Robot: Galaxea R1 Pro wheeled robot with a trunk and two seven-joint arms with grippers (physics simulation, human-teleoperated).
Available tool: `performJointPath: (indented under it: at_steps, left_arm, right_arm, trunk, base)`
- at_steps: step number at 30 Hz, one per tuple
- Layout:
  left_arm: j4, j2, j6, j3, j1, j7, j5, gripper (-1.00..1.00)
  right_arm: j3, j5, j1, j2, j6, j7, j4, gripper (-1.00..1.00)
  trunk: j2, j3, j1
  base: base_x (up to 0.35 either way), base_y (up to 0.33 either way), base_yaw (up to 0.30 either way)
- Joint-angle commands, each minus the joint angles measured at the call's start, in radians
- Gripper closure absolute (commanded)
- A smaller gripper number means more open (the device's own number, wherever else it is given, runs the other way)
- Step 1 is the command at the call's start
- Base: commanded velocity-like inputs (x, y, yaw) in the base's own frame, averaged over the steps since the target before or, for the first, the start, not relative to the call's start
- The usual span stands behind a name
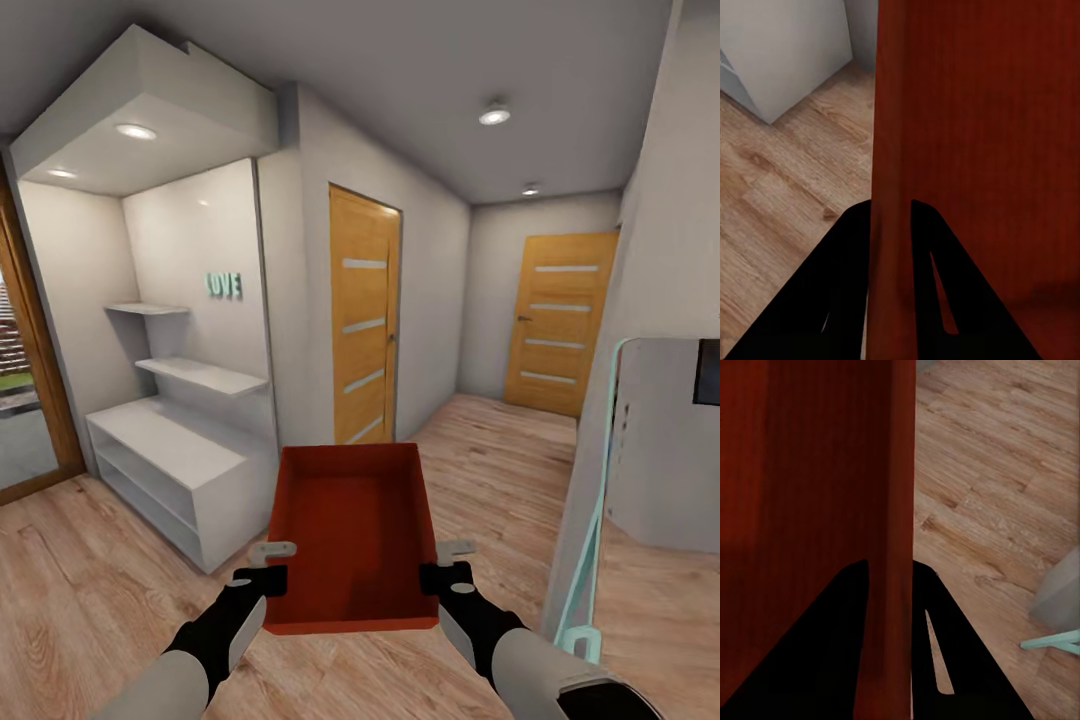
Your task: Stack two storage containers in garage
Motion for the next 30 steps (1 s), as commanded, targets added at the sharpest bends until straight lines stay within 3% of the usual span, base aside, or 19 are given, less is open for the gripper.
performJointPath:
  at_steps: [1, 7, 27, 28, 30]
  left_arm:
    - [0.0, 0.001, 0.008, 0.001, 0.0, 0.012, 0.003, 1.0]
    - [0.002, 0.003, 0.007, 0.01, 0.0, 0.007, 0.006, 1.0]
    - [0.003, -0.002, 0.008, 0.035, 0.0, 0.002, -0.025, 1.0]
    - [0.003, 0.003, 0.008, 0.035, 0.0, 0.025, 0.007, 1.0]
    - [0.003, 0.003, 0.008, 0.035, 0.0, 0.025, 0.007, 1.0]
  right_arm:
    - [0.001, 0.005, -0.001, 0.0, -0.005, 0.0, -0.003, 1.0]
    - [0.003, 0.004, -0.001, -0.002, -0.003, 0.001, -0.003, 1.0]
    - [0.002, 0.004, -0.001, -0.003, -0.003, 0.004, -0.003, 1.0]
    - [-0.015, 0.004, -0.001, -0.003, -0.026, 0.004, -0.003, 1.0]
    - [-0.014, 0.005, -0.001, -0.003, -0.026, 0.004, -0.003, 1.0]
  trunk:
    - [-0.001, 0.0, 0.0]
    - [-0.001, 0.0, 0.0]
    - [-0.001, 0.0, 0.0]
    - [-0.001, 0.0, 0.0]
    - [-0.001, 0.0, 0.0]
  base:
    - [0.046, 0.0, 0.0]
    - [0.174, 0.0, 0.0]
    - [0.317, 0.0, 0.0]
    - [0.322, 0.0, 0.0]
    - [0.322, 0.0, 0.0]
